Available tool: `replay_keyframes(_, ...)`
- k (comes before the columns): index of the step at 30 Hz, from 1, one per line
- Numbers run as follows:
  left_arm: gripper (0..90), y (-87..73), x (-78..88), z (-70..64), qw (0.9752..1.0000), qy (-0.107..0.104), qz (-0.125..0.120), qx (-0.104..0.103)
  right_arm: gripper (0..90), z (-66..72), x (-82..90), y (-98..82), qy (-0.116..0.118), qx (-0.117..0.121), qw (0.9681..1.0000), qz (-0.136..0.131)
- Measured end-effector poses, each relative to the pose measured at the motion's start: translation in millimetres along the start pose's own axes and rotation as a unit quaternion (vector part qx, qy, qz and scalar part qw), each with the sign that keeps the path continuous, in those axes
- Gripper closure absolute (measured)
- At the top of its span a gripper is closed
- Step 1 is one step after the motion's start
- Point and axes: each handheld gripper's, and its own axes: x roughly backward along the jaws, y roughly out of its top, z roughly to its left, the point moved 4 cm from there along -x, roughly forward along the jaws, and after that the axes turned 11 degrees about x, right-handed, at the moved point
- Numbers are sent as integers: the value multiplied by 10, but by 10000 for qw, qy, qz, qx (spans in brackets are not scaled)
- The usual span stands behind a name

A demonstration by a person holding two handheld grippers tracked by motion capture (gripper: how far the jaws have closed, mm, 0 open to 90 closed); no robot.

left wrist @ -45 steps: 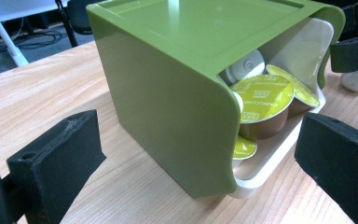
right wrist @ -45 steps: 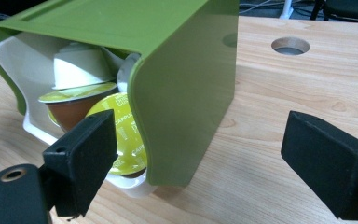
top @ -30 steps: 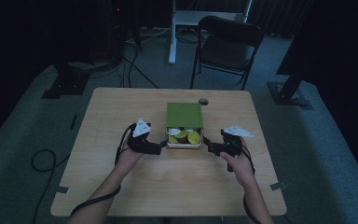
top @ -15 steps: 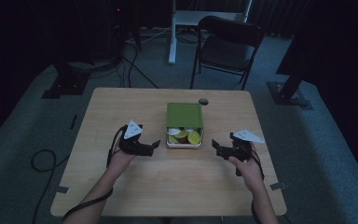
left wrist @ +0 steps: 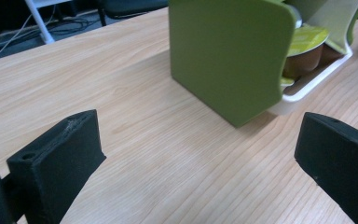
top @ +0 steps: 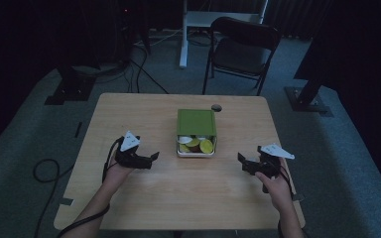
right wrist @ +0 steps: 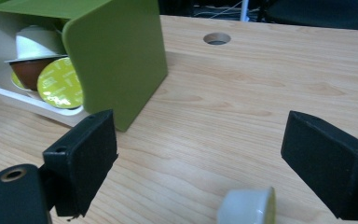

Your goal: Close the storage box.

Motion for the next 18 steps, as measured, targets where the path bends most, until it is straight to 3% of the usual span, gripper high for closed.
replay_keyframes(8, 8, -82, 124, 144, 9999, 91, 30, 44, 103, -94, 86, -100, -158, -23, 9999, 27)
replay_keyframes(18, 8, -251, 303, 401, 9992, 315, 73, 254, 103, -208, 211, -228, -381, -124, 9992, 57)
